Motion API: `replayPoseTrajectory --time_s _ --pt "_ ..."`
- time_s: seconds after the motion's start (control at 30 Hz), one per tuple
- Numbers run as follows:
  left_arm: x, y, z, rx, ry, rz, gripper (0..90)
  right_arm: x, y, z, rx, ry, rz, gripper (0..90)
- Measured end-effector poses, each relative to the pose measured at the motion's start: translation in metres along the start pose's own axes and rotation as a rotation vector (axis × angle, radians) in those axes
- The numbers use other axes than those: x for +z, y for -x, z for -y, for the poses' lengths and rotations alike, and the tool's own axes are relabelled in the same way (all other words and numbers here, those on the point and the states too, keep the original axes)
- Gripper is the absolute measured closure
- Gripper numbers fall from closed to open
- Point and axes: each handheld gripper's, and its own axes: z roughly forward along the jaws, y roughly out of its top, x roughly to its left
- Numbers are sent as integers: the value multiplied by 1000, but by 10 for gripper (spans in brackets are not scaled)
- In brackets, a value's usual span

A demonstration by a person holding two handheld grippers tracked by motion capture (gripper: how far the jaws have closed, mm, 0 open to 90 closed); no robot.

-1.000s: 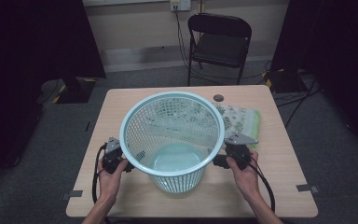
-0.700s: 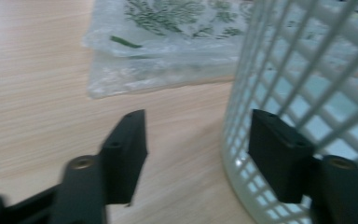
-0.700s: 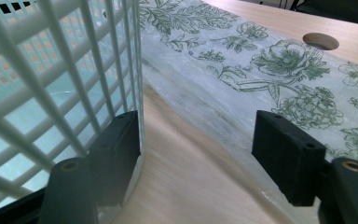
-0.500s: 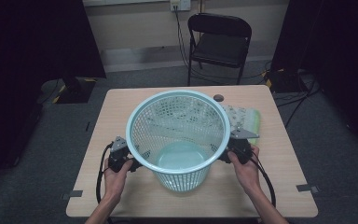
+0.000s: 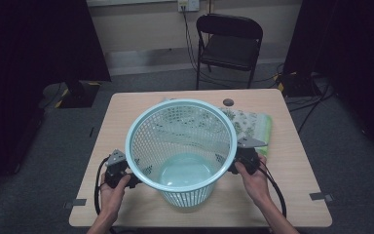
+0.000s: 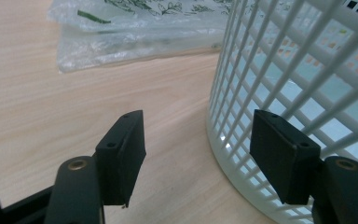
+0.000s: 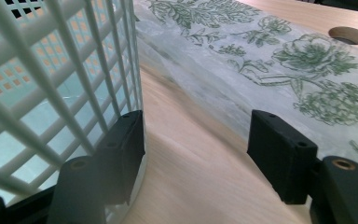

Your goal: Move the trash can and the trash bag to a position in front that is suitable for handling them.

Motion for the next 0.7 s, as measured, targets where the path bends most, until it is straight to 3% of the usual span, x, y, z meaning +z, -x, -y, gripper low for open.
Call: replayPoseTrajectory --time_s 0.03,0.13,0.2,0.23,0.27,0.33,0.37,0.4,0.43,0.47,0.57,0.7 --pt "0 -3 2 -21 8 11 323 3 -1 -2 5 1 -3 346" --pt "1 -4 3 -27 11 17 308 4 0 -2 6 4 -5 326" --pt "2 -5 3 -19 9 13 297 3 5 -2 -4 -9 -14 249" --pt "3 -6 4 -15 10 15 273 -1 15 0 -17 -27 -23 240" --pt "4 -8 6 -13 7 9 273 -1 15 0 -17 -27 -23 240" --pt "9 -10 13 23 -45 -14 247 -3 31 4 -16 -27 13 259" --pt "11 -10 18 33 -70 -6 247 -6 52 10 13 -20 -1 271" --pt "13 -11 23 41 -95 -1 247 -6 52 10 13 -20 -1 271" --pt "15 -12 28 43 -115 -1 253 -7 68 15 9 -42 54 316" --pt "16 -14 31 53 -132 -5 253 -7 68 15 9 -42 54 316" --pt "21 -16 37 70 -159 -23 252 2 93 26 -1 -121 88 369" --pt "25 -17 40 101 -160 -38 247 9 99 38 10 -152 67 402"
